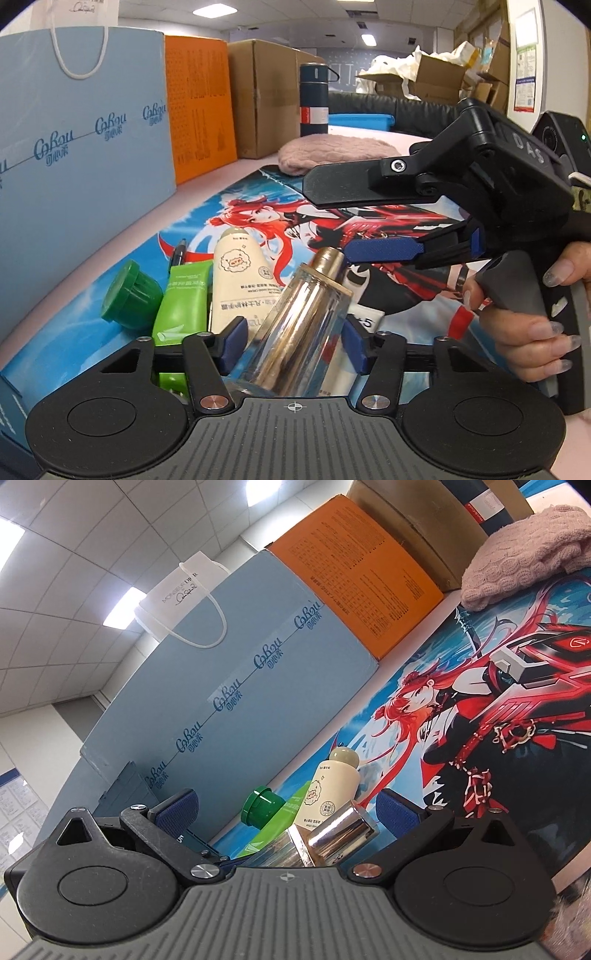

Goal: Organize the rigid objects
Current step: 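Close the left gripper on the glass perfume bottle, then carry the held bottle into the blue crate with the left tool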

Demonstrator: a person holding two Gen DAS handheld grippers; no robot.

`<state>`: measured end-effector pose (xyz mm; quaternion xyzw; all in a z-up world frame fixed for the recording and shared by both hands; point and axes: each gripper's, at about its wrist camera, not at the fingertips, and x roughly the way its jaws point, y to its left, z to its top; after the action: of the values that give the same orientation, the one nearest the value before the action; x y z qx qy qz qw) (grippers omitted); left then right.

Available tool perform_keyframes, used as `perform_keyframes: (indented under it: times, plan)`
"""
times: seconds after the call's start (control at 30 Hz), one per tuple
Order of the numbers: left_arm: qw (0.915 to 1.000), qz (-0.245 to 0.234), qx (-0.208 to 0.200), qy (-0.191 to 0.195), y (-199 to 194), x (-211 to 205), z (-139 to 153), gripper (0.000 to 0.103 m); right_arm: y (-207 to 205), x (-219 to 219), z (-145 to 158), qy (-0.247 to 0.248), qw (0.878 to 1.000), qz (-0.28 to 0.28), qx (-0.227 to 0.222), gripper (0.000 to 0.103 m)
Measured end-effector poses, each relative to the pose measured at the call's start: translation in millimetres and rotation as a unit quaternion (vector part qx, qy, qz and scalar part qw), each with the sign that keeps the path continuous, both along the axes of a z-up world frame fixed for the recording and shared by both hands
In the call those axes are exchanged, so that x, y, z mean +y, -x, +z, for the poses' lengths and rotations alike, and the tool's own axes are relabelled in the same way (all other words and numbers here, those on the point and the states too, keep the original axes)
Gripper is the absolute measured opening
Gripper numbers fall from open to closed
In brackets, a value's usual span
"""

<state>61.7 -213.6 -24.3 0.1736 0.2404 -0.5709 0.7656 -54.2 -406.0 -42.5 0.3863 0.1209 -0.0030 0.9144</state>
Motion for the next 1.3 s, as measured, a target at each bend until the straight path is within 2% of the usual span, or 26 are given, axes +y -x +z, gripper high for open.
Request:
perform_keyframes:
  times: [0.3, 0.4, 0.73, 0.87, 1.1, 1.2, 1.3]
  plan:
    - [0.9995, 0.007, 0.013, 0.027, 8.4, 10.8, 1.3, 0.040, 1.5, -1.4, -0.3, -0.011, 1.000, 0.002, -0.008, 0.103]
    - [0.9980, 0.029, 0.017, 0.053, 11.9, 19.4, 5.2, 0.035, 3.8, -2.9, -0.4, -0.018, 1.000, -0.001, -0.017, 0.103]
    - [0.9892, 0.119, 0.009, 0.086, 26.0, 39.8, 11.9, 0.035, 5.2, -4.9, -1.0, -0.027, 0.999, -0.002, -0.022, 0.103]
    - [0.9800, 0.158, 0.017, 0.119, 29.5, 53.6, 18.5, 0.035, 4.6, -3.9, -0.8, -0.024, 0.999, 0.001, -0.022, 0.103]
    - [0.9593, 0.225, 0.008, 0.170, 39.6, 86.6, 43.5, 0.035, 2.5, -1.8, -0.6, -0.020, 1.000, 0.007, -0.017, 0.103]
    - [0.9513, 0.246, -0.021, 0.185, 42.6, 103.6, 58.9, 0.035, 1.8, -1.6, -0.8, -0.019, 1.000, 0.008, -0.014, 0.103]
    - [0.9372, 0.287, -0.060, 0.189, 45.5, 121.9, 74.4, 0.035, 0.7, -0.7, -0.6, -0.015, 1.000, 0.011, -0.012, 0.103]
